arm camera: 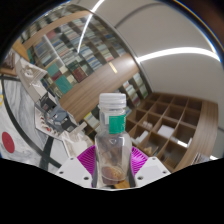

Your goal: Pour water

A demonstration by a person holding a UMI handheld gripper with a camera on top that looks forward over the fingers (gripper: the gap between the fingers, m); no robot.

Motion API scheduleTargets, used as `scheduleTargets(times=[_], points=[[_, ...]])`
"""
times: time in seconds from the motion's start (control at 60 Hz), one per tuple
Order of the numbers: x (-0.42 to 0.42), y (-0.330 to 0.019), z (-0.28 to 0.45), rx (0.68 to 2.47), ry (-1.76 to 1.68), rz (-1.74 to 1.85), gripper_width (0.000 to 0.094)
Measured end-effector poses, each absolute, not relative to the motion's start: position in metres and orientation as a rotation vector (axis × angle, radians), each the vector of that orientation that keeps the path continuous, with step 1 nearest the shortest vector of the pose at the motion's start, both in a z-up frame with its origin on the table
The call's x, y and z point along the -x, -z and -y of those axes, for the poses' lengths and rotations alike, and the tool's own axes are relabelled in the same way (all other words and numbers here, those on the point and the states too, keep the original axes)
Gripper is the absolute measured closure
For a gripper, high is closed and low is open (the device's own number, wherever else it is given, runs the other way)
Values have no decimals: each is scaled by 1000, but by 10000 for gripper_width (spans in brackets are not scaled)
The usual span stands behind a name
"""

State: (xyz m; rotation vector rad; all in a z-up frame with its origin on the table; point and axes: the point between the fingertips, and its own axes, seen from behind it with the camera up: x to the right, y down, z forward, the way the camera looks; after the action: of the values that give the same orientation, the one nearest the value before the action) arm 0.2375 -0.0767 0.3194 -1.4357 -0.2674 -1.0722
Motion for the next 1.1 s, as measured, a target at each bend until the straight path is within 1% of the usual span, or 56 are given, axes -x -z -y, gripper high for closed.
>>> scheduleTargets(times=[0.067, 0.133, 0.233, 0.25, 0.283, 0.35, 0.367, 0.433, 0.467, 0.533, 0.6, 0.65, 0.717, 0.767, 0.817, 0.867, 0.983, 1.067, 1.1], points=[[-187, -348, 55, 1317, 1186, 434, 509], [-134, -363, 34, 1209, 1287, 604, 510], [-53, -363, 7, 1040, 1413, 849, 511], [-41, -353, 3, 998, 1428, 886, 510], [-10, -355, -2, 934, 1473, 972, 509], [38, -335, -11, 802, 1545, 1128, 510], [43, -323, -21, 765, 1555, 1167, 509], [86, -297, -24, 665, 1597, 1305, 511], [95, -276, -32, 619, 1618, 1387, 513], [123, -245, -33, 533, 1627, 1509, 512], [135, -221, -36, 434, 1662, 1597, 511], [147, -211, -34, 411, 1653, 1629, 512], [147, -213, -32, 450, 1629, 1603, 510], [146, -225, -30, 504, 1585, 1546, 512], [140, -245, -25, 573, 1523, 1454, 510], [135, -275, -16, 660, 1424, 1336, 510], [120, -327, 2, 981, 1017, 972, 512], [101, -334, 5, 1225, 667, 702, 511], [98, -328, 7, 1300, 545, 608, 510]])
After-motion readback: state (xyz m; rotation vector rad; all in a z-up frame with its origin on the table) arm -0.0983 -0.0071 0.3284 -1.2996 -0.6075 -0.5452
